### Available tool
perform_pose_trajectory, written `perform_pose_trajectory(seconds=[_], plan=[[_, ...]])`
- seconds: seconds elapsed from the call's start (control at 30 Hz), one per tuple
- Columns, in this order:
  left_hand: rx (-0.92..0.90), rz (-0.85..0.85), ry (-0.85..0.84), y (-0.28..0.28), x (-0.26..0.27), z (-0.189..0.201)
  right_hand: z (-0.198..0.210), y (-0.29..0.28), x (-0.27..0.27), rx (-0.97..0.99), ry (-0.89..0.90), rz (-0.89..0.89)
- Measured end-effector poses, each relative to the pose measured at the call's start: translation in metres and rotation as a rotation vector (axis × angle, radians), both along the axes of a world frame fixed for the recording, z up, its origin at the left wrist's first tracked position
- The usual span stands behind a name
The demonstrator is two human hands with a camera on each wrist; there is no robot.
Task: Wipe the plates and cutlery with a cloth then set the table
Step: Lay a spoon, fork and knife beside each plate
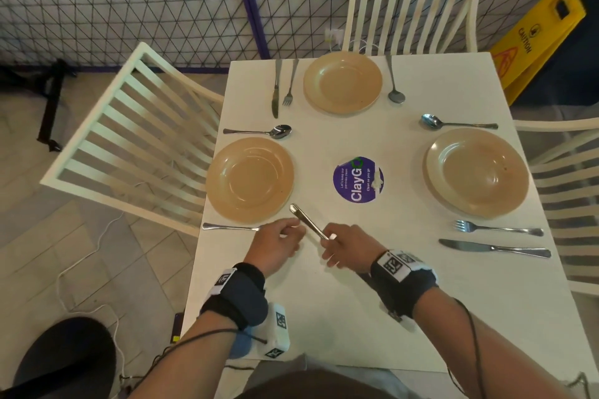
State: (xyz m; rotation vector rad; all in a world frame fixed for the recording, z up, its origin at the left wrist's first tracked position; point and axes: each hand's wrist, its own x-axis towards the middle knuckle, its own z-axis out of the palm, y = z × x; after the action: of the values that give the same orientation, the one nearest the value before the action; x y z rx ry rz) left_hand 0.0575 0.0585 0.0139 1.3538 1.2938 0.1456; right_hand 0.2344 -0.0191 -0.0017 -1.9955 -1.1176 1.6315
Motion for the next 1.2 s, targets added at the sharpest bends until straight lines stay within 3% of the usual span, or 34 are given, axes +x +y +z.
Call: perform_pose_trajectory(seconds=[0.07,0.2,0.37,0.47,0.63,0.73,0.83,0.97,1.2], plan=[[-0.041,-0.016,-0.052,-0.012,0.008,0.005,0.003,-0.010,-0.007,0.043,0.061,-0.018],[-0.046,0.168,-0.169,-0.025,0.006,0.008,0.008,-0.017,-0.013,0.104,0.118,0.039],[0.069,0.157,-0.175,-0.031,-0.006,0.012,0.012,-0.015,-0.020,0.160,-0.048,0.178],[0.055,0.309,-0.267,-0.030,-0.017,0.017,0.011,-0.014,-0.021,0.111,-0.068,0.183],[-0.071,0.549,-0.402,-0.017,-0.061,0.016,0.015,-0.017,-0.013,0.098,-0.014,0.143],[-0.168,0.574,-0.412,-0.014,-0.086,0.013,0.011,-0.015,-0.022,0.054,0.025,0.187],[-0.254,0.600,-0.411,-0.007,-0.108,0.010,0.002,-0.012,-0.035,0.095,-0.047,0.212],[-0.337,0.542,-0.366,0.009,-0.139,0.007,-0.009,-0.005,-0.051,0.234,-0.129,0.205],[-0.295,0.240,-0.109,0.045,-0.182,-0.004,-0.017,0.024,-0.076,0.316,-0.208,0.284]])
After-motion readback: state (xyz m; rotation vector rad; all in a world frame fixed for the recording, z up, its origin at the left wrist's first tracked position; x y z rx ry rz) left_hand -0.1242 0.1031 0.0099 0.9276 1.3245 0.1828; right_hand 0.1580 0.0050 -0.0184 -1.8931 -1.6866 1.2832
